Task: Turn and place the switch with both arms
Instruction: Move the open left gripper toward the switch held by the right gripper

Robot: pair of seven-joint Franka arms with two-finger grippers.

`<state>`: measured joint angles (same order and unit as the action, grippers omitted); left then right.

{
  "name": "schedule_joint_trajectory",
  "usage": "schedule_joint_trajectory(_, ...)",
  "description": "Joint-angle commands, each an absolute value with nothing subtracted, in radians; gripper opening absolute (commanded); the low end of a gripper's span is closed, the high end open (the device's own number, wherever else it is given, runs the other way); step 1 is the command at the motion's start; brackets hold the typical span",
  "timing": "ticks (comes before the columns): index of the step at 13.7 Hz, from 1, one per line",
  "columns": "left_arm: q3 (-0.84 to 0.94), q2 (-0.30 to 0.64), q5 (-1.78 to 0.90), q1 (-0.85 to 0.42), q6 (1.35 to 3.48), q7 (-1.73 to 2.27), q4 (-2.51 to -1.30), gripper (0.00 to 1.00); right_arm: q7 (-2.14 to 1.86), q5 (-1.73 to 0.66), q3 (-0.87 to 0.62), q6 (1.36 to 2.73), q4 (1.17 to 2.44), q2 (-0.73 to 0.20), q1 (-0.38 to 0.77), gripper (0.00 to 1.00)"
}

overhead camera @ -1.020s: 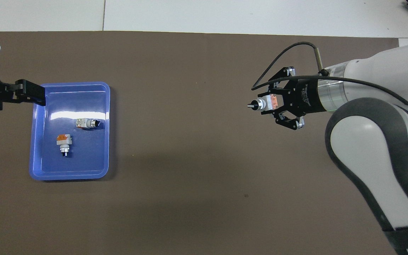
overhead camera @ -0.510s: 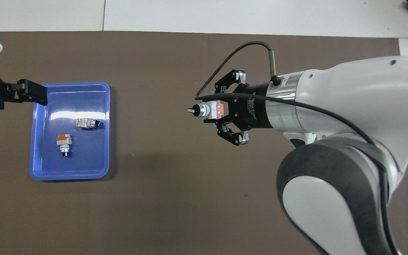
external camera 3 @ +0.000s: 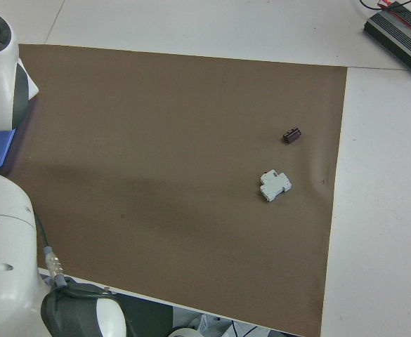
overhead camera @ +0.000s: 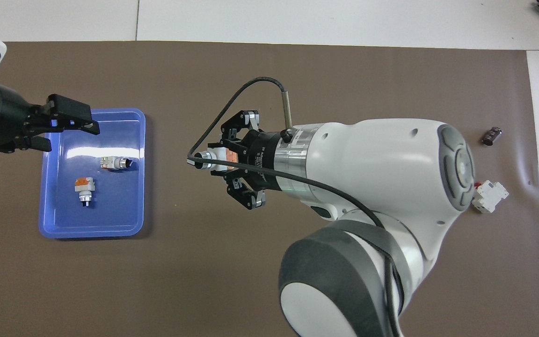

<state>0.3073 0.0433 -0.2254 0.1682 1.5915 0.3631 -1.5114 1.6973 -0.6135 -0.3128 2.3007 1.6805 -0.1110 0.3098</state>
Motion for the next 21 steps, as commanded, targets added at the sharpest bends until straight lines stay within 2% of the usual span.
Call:
schedule_joint_trajectory(1, 0.304, 0.02, -0.354, 0.173, 1.591, 0.51, -1.537, 1.0, 1.713, -0.618, -0.313, 2.31, 1.703, -0.101, 0.321, 0.0)
schedule_joint_trajectory(3, 0.298, 0.011, -0.46, 0.178, 1.574, 0.625, -1.543, 0.95, 1.71, -0.618, -0.313, 2.309, 1.698, -0.104, 0.316, 0.0)
schedule_joint_trajectory(8, 0.296, 0.002, -0.589, 0.254, 1.534, 0.71, -1.539, 0.93, 1.779, -0.621, -0.311, 2.244, 1.687, -0.095, 0.304, 0.0)
schedule_joint_trajectory(13, 0.298, -0.015, -0.669, 0.282, 1.483, 0.915, -1.557, 0.91, 1.821, -0.618, -0.31, 2.252, 1.686, -0.094, 0.307, 0.0)
schedule_joint_trajectory(16, 0.313, -0.041, -0.718, 0.264, 1.482, 1.052, -1.598, 0.83, 1.821, -0.618, -0.31, 2.255, 1.687, -0.094, 0.307, 0.0)
schedule_joint_trajectory(20, 0.313, -0.104, -0.788, 0.218, 1.574, 1.21, -1.728, 0.74, 1.819, -0.618, -0.31, 2.255, 1.69, -0.092, 0.307, 0.0)
schedule_joint_trajectory(21, 0.311, -0.118, -0.81, 0.206, 1.6, 1.265, -1.753, 0.69, 1.819, -0.618, -0.31, 2.255, 1.692, -0.092, 0.307, 0.0)
